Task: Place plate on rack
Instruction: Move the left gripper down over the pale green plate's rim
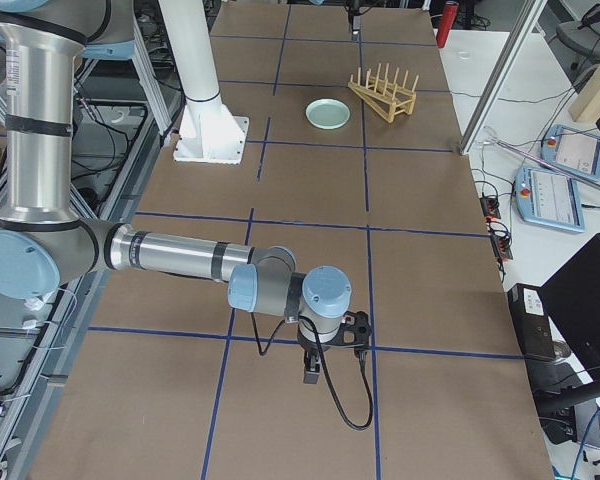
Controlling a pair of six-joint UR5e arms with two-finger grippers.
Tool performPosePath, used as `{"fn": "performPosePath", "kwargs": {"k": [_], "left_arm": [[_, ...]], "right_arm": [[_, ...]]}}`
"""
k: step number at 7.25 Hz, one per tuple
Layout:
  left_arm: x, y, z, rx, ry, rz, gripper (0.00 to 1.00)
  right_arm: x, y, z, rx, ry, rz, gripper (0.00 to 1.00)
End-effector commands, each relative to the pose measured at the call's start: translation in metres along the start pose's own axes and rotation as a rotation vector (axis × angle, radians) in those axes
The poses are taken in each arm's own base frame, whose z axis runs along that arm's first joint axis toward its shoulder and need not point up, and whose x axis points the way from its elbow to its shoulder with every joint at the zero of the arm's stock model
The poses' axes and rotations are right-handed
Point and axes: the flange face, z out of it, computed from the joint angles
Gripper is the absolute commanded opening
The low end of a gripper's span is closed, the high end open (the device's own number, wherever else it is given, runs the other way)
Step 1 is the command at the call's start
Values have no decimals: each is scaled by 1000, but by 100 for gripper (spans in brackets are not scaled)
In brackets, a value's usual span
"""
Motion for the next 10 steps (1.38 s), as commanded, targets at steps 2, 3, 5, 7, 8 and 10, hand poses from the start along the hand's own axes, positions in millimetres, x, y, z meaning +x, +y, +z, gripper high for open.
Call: {"fn": "performPosePath", "kwargs": {"k": [2, 3, 5, 7, 8, 10], "left_arm": [[142, 80, 125, -45, -81, -125, 100], [177, 83, 144, -51, -89, -134, 100], [221, 90, 176, -33, -123, -131, 100], [251, 84, 207, -23, -168, -125, 95], [251, 86, 214, -15, -178, -114, 94], [250, 86, 221, 1, -193, -94, 89]], "right_arm": [[1, 0, 0, 0, 0, 1, 100], [0, 0, 0, 0, 0, 1, 100], [0, 0, 0, 1, 0, 0, 100], [0, 0, 0, 0, 0, -1, 100], [0, 0, 0, 0, 0, -1, 100], [0, 0, 0, 1, 0, 0, 100]]}}
